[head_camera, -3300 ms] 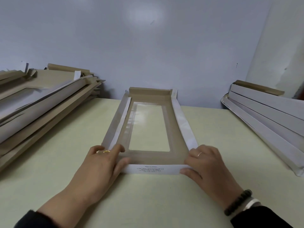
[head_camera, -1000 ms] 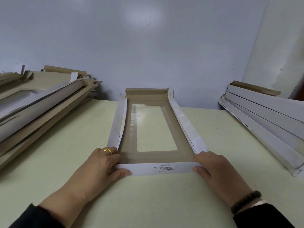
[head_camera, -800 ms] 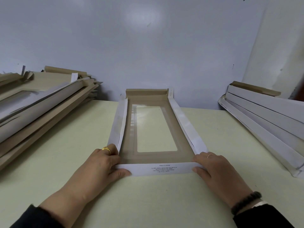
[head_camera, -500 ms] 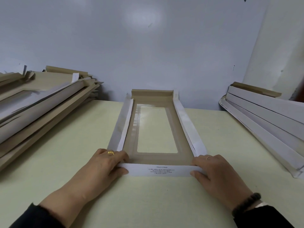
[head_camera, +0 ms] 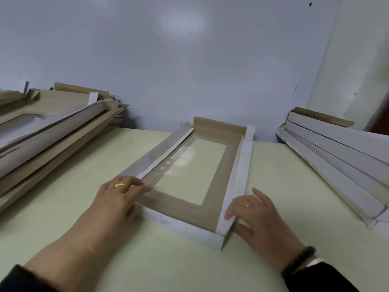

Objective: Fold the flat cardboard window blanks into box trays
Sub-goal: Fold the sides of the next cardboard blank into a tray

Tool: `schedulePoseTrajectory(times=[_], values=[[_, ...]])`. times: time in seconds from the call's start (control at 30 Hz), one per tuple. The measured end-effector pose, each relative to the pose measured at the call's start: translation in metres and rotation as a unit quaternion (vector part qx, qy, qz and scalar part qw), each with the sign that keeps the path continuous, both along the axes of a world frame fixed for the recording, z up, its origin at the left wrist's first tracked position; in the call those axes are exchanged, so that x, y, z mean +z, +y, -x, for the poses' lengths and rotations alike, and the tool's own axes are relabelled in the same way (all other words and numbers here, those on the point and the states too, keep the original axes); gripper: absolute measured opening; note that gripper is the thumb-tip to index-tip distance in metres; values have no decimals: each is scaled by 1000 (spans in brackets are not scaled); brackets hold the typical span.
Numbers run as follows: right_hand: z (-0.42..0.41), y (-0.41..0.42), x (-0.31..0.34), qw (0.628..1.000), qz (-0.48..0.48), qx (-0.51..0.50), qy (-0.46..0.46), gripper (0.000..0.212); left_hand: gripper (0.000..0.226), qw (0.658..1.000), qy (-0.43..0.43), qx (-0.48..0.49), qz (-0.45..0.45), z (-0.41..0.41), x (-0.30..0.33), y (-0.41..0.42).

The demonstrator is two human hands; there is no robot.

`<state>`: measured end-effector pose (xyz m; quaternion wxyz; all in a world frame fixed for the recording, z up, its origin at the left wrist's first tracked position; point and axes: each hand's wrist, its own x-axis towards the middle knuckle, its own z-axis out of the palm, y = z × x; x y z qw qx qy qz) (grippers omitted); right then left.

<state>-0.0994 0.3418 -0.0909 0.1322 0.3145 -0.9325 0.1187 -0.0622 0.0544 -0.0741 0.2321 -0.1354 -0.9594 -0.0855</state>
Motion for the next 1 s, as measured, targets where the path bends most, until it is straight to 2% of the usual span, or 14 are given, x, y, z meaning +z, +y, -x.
schedulePoseTrajectory(times=[0.07, 0.1, 0.17, 0.23, 0.3, 0.37, 0.43, 0.47, 0.6, 0.77, 0.87, 0.9, 1.0], values=[[-6, -19, 2, 998, 22, 36, 37, 10, 34, 995, -7, -90, -47, -11, 6, 32], [-9, -29, 1, 997, 23, 56, 40, 8, 37, 992, -22, -118, -46, -16, 4, 46], [-12, -44, -3, 995, 12, 95, 30, 7, 37, 987, -47, -142, 55, -21, -5, 70], [-11, -47, -5, 995, 16, 98, -3, 16, 26, 981, -48, -143, 122, -22, -13, 77], [-3, -41, -6, 995, 47, 84, -28, 24, 36, 984, -59, -125, 112, -19, -14, 66], [5, -32, -9, 995, 62, 70, -26, 19, 33, 989, -83, -103, 70, -18, -8, 49], [11, -25, -11, 996, 72, 59, -18, 16, 34, 987, -129, -95, -29, -16, -5, 31], [14, -23, -11, 996, 74, 55, -12, 18, 35, 989, -118, -78, -53, -12, -7, 21], [22, -6, -9, 998, 65, 9, -20, 18, 28, 992, -125, -7, -30, 3, -9, -11], [23, 32, -3, 990, 79, -104, -49, 7, 30, 980, -161, 96, -65, 10, -7, -41], [24, 56, -2, 978, 85, -191, -14, 6, 17, 975, -172, 142, 7, 14, -7, -54], [24, 61, -1, 975, 86, -205, -6, 11, 11, 974, -166, 151, 21, 14, -8, -55], [22, 57, -1, 977, 58, -205, 0, 14, 16, 984, -93, 152, 12, 17, -12, -53]])
